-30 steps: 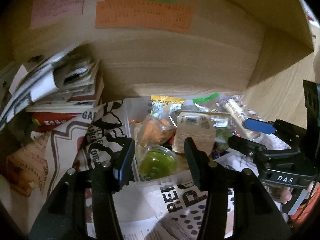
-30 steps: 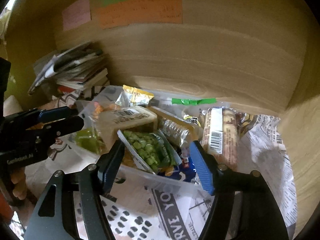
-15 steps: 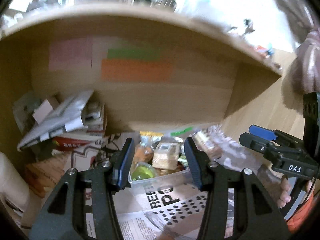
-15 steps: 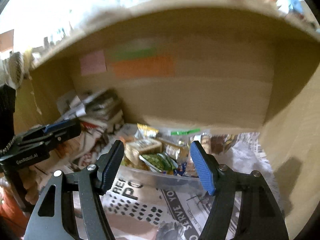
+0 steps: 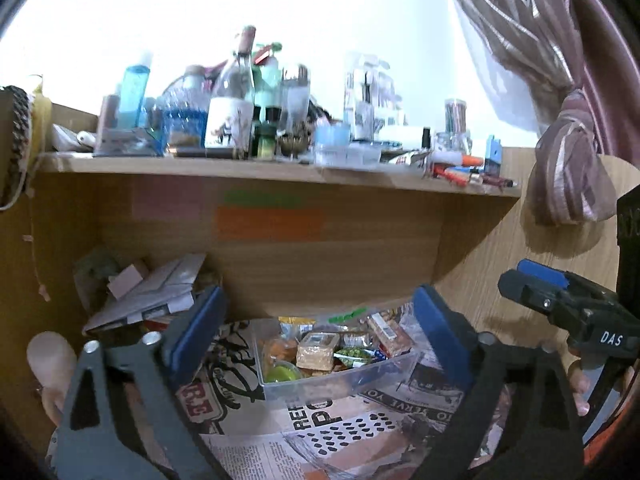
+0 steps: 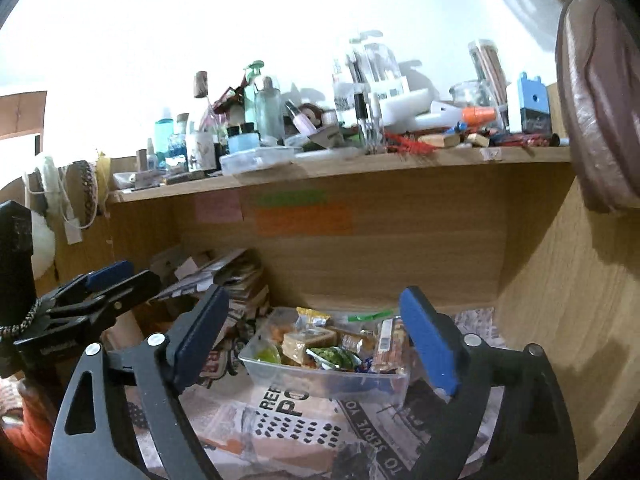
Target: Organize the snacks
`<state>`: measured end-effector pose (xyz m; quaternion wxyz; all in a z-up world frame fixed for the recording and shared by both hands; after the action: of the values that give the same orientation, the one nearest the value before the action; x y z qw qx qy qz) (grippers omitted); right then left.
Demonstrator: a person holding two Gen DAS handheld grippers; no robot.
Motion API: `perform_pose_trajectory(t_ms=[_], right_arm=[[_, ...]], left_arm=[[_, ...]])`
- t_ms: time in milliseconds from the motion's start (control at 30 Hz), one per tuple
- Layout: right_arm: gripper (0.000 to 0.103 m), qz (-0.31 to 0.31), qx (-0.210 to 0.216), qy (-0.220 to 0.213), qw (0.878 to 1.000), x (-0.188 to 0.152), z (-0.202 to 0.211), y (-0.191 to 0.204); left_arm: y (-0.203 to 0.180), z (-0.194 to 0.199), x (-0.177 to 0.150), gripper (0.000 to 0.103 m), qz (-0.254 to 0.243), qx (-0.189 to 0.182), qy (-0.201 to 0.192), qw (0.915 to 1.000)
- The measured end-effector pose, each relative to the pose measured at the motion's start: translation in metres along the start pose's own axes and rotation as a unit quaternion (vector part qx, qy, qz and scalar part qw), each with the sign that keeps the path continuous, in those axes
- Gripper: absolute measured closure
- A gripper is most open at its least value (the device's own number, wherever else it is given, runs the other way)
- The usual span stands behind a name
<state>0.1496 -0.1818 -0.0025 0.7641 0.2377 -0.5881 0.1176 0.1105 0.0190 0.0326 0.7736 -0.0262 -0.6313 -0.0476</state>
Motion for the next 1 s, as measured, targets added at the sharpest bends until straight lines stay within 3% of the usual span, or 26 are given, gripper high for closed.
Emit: perform_pose_trajectory(t_ms=[133, 1000], right_arm=[[0.000, 0.003, -0.002, -0.013, 1.000, -0.001, 0.012, 0.004], [0.000, 0.019, -0.019, -0.020, 0.999, -0.010, 0.025, 0.014]], left_arm=[[-0.003, 0.014, 0.002, 0.000, -0.005, 0.008, -0.009, 0.9999], [-0.009, 0.025, -0.006, 0.000, -0.011, 0.027, -0.009, 0.9995]])
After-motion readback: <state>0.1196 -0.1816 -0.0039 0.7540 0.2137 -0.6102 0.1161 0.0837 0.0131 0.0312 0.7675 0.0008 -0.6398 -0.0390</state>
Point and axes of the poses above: each gripper's, at about its wrist camera, not at the fingertips, and z roughly against the way its jaws point, y to its left, x to its top, the point moved 4 cm from there along -z, roughly the way its jaws point, and after that the axes turned 7 degrees about -z, right-handed, at the moved point
